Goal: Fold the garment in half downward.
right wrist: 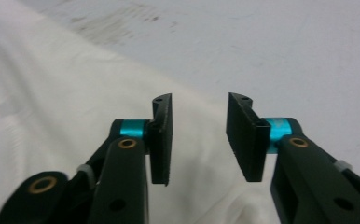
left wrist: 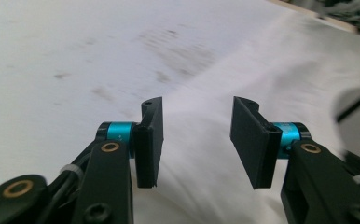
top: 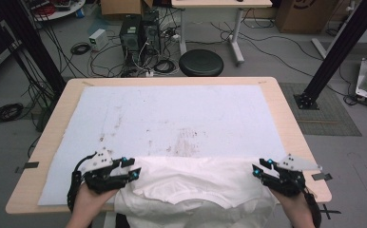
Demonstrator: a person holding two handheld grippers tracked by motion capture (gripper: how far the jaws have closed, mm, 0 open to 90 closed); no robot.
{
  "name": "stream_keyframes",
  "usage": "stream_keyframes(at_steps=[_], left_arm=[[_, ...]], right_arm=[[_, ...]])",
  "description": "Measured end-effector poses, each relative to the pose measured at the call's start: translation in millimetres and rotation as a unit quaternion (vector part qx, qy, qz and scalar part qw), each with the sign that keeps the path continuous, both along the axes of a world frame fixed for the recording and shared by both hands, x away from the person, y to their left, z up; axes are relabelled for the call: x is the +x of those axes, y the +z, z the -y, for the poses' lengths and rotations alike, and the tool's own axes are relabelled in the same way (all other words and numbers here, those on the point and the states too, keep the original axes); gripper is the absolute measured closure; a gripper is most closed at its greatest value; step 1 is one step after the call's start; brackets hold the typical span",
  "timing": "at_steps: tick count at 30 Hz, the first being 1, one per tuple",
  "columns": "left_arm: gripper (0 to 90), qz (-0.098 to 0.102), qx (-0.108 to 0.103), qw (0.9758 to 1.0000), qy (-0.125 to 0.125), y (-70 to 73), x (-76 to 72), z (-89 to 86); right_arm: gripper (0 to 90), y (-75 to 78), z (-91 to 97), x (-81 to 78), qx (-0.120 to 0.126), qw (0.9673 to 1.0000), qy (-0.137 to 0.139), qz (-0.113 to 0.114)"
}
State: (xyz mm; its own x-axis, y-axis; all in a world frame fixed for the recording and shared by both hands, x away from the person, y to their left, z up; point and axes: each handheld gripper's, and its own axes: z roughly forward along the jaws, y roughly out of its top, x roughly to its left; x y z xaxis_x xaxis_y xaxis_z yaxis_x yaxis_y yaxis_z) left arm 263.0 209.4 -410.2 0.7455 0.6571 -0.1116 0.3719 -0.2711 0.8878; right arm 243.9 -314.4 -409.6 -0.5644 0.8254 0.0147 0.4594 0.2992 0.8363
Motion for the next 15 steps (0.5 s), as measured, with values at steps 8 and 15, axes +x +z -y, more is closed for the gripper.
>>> stream_keyframes(at_steps=[8, 15], left_arm=[[44.6, -0.074, 0.025, 0.9934, 0.083, -24.8, 48.2, 1.1], [49.8, -0.115, 0.029, 0.9879, 0.100, -40.5, 46.5, 3.2]], right_arm=[[41.4, -26.5, 10.7, 53.1, 0.031, 0.9926, -0.076, -0.090], [69.9, -36.3, 11.1, 59.0, 0.025, 0.9906, -0.046, -0.127]])
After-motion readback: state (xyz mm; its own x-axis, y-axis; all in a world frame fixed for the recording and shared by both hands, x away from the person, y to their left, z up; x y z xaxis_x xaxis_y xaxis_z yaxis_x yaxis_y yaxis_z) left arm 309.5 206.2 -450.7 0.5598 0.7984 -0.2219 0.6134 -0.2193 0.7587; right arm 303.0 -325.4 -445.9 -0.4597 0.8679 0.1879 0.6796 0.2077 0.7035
